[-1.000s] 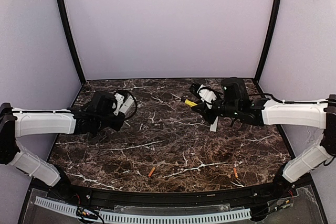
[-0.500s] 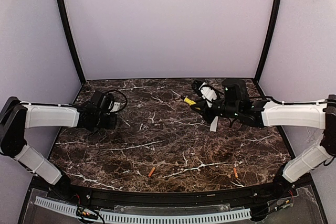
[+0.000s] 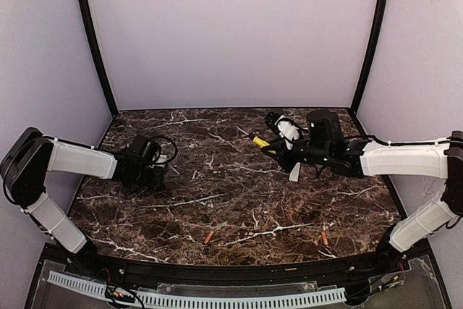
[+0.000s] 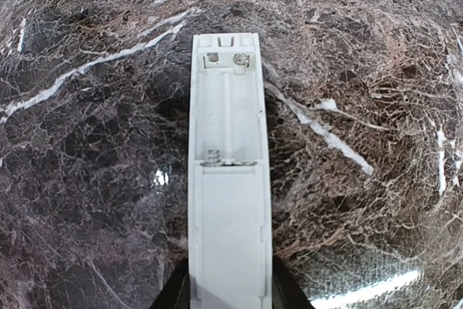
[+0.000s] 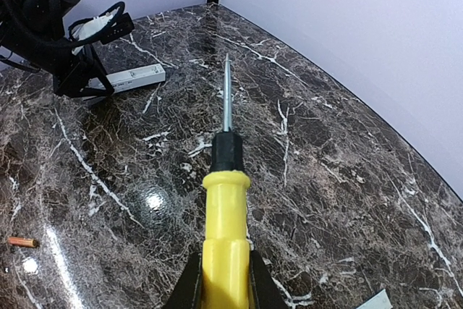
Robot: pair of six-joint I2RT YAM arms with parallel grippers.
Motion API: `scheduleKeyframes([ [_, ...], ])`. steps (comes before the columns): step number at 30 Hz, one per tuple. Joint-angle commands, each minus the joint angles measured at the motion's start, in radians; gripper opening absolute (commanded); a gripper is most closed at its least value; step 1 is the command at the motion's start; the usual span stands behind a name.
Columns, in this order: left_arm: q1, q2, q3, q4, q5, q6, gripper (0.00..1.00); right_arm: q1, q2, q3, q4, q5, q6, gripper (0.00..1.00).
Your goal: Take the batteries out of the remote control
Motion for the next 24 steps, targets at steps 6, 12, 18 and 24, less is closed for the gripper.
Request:
scheduleKeyframes([
  [6, 0.006, 0.012, -0.025, 0.016, -0.004, -0.028, 0.14, -0.004, 0.016, -0.001, 0.066, -0.023, 0.017, 0.00],
  [12, 0.006, 0.009, -0.039, 0.023, -0.006, -0.041, 0.41, -0.005, 0.022, 0.001, 0.071, -0.030, 0.017, 0.00],
  [18, 0.006, 0.002, -0.044, 0.019, -0.003, -0.038, 0.67, -0.005, 0.025, -0.001, 0.083, -0.030, 0.017, 0.00],
  [24, 0.006, -0.035, -0.030, -0.002, 0.008, -0.024, 0.86, -0.006, 0.025, -0.009, 0.103, -0.028, 0.026, 0.00],
])
